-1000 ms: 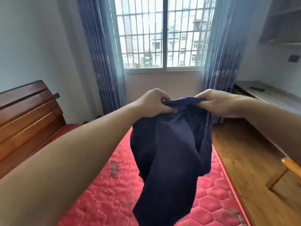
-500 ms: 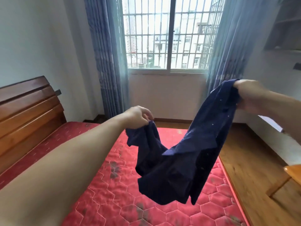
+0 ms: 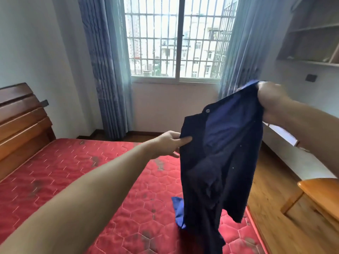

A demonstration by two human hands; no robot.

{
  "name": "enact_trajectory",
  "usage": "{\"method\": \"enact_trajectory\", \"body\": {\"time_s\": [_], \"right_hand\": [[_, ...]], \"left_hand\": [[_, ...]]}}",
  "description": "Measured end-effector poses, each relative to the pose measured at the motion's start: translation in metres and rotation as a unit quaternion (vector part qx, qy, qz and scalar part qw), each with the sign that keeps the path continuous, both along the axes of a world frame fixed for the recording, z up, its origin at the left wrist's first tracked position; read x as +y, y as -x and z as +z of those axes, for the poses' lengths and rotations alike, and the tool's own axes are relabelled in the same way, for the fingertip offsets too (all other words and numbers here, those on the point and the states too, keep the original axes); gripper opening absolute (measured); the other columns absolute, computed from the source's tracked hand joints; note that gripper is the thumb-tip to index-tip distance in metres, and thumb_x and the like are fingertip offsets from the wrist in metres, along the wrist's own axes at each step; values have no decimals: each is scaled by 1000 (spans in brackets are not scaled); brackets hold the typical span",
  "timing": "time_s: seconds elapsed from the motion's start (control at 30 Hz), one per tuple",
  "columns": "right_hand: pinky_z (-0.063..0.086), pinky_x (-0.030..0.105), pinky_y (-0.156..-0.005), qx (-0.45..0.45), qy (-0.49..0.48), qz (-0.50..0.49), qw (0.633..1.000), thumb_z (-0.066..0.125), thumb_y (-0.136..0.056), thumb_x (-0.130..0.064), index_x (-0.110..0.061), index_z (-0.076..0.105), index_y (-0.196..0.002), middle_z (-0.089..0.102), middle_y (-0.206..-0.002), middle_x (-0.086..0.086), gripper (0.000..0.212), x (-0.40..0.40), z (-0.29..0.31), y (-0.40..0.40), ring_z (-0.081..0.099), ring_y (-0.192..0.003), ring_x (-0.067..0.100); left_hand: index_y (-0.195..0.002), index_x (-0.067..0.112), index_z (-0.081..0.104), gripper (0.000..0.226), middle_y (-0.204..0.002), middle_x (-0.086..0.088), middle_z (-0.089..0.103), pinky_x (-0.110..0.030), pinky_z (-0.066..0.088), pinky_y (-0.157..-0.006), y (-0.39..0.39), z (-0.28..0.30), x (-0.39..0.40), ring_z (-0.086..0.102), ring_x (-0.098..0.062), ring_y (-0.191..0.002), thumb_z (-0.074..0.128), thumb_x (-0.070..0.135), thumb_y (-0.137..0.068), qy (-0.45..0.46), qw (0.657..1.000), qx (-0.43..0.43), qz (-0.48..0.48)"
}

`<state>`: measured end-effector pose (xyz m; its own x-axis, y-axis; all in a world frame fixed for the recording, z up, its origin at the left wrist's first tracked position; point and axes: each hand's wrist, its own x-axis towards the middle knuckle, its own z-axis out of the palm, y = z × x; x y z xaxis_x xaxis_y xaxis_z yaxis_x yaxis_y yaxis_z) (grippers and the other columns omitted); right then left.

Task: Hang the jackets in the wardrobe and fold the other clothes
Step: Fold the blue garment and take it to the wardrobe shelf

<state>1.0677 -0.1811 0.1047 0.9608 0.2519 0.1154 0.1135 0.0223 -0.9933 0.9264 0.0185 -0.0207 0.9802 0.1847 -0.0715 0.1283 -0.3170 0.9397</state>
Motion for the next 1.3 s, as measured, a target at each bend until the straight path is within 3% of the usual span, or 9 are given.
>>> {"method": "enact_trajectory", "body": {"time_s": [0.13,0.23,0.4,0.57,0.77,0.87,0.97,1.13,1.3], "right_hand": [[45,25,-58,-8,155,-17,988,49,-95,-18,-11,61,-85,64,-88,9,18,-17,-21,-10,55,-68,18],[44,15,-45,-89,346,114,927,56,-91,-8,-13,63,-93,69,-88,7,9,-22,-32,4,60,-65,14],[55,21,-71,-103,231,348,903,77,-80,-16,-27,49,-130,67,-113,-1,58,15,-46,43,70,-92,6],[47,22,-64,-338,342,265,836,58,-94,-22,-9,72,-91,69,-77,3,19,36,-34,51,57,-69,10],[54,31,-83,-332,303,242,860,50,-100,-29,-23,73,-98,73,-94,-4,24,16,7,43,68,-87,13],[51,18,-70,-333,264,182,886,48,-100,-33,-24,71,-94,71,-87,-11,25,-2,18,33,65,-72,-4],[46,25,-62,-329,292,134,888,48,-99,-39,-21,70,-93,70,-84,-7,29,-27,17,19,62,-68,5],[33,32,-67,-338,445,114,821,49,-98,-38,-27,59,-69,61,-75,-6,33,-51,-2,3,54,-70,9],[34,31,-72,-322,497,94,801,52,-97,-35,-18,67,-80,67,-84,6,28,-64,-21,-13,56,-81,25]], "left_hand": [[-94,21,68,18,-83,4,71,-29,54,-70,-2,26,5,65,-13,-72,53,29,-100,89,990,-87,70],[-93,18,69,20,-85,-2,72,-32,55,-70,-7,47,-2,64,-19,-72,52,27,-100,177,968,-149,96],[-100,14,73,23,-93,-8,74,-32,57,-75,-10,68,-21,67,-14,-77,53,25,-100,-20,986,-158,42],[-89,15,70,20,-77,1,69,-30,51,-68,2,67,-16,59,-7,-67,59,30,-96,-118,979,-156,52],[-89,23,73,12,-90,3,75,-34,59,-83,25,42,6,69,-11,-79,80,25,-79,-178,984,-19,-12],[-93,17,75,18,-98,-3,75,-40,57,-88,33,26,31,70,-16,-87,80,22,-77,-239,968,77,-10],[-94,21,75,18,-97,-3,75,-40,57,-86,42,15,57,71,-23,-93,79,26,-78,-289,947,139,23],[-97,23,74,15,-89,-1,73,-31,55,-77,47,22,80,65,-16,-79,73,17,-82,-318,936,105,110],[-89,24,74,10,-83,3,72,-24,50,-72,52,42,93,63,-12,-76,71,16,-85,-309,939,57,143]]}}
